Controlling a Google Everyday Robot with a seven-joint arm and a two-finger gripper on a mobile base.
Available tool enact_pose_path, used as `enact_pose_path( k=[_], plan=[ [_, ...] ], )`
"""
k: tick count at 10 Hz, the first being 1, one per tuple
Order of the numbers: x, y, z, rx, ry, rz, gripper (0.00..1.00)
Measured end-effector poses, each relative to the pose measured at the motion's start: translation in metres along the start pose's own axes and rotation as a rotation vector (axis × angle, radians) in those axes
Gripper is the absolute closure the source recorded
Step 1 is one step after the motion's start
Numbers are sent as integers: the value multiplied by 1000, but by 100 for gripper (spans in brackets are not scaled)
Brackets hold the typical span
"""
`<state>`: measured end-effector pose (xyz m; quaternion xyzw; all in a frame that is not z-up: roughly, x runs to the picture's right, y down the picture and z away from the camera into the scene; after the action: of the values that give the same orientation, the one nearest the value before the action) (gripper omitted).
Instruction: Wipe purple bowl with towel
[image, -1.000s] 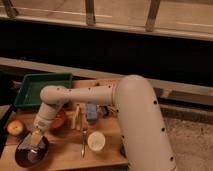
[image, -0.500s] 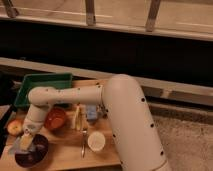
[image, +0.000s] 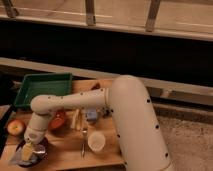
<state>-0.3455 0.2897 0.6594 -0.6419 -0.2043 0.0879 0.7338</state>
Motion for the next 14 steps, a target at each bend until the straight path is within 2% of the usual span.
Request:
enact_pose_path(
  k=[3,5,7,9,10,11,14],
  plan=[
    [10,-30,-37,40,43,36,100],
    [-7,-52,-59,76,68,18,100],
    [-29,-60,-63,82,82,-21,100],
    [-38,-56,-57,73,90,-52,100],
    [-51,-33,-26,26,103,-99,100],
    [-52,-21,-10,2,105,-102,100],
    [-32,-4,9,-29,130,-58,100]
  ],
)
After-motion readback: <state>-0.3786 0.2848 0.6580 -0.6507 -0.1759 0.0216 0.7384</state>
